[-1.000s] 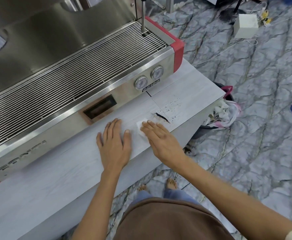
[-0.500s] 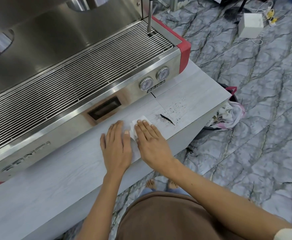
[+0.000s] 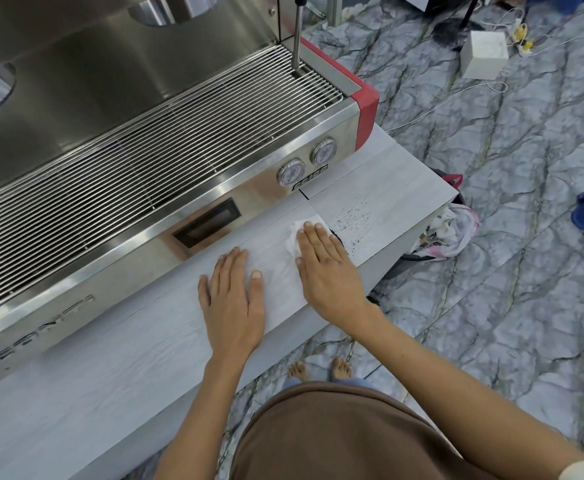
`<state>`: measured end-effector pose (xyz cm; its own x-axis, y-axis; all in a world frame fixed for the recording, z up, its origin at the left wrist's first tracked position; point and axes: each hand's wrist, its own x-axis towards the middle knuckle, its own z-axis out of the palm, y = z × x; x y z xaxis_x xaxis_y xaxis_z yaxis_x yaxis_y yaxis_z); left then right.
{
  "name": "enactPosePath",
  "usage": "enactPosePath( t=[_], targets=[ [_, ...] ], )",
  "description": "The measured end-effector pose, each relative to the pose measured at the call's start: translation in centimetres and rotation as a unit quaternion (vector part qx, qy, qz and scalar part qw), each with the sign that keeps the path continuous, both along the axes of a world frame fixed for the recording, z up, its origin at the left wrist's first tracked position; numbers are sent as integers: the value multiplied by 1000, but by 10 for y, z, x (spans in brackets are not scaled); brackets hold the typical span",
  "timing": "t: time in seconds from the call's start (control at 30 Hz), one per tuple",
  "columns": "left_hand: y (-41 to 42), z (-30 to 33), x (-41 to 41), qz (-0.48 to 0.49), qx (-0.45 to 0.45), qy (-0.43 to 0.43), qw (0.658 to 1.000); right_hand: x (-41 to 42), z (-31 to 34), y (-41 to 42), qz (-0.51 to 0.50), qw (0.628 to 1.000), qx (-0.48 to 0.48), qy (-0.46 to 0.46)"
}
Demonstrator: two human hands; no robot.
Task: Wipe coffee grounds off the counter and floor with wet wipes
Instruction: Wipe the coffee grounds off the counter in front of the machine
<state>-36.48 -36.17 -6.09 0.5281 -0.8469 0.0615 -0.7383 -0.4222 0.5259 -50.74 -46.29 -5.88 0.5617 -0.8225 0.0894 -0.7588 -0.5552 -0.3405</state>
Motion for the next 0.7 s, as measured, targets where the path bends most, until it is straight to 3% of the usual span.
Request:
enactPosePath(
  t=[0.7],
  targets=[
    [0,2,-2,2,3,2,1000,-12,15,-11,3,997,0,-75]
  ],
)
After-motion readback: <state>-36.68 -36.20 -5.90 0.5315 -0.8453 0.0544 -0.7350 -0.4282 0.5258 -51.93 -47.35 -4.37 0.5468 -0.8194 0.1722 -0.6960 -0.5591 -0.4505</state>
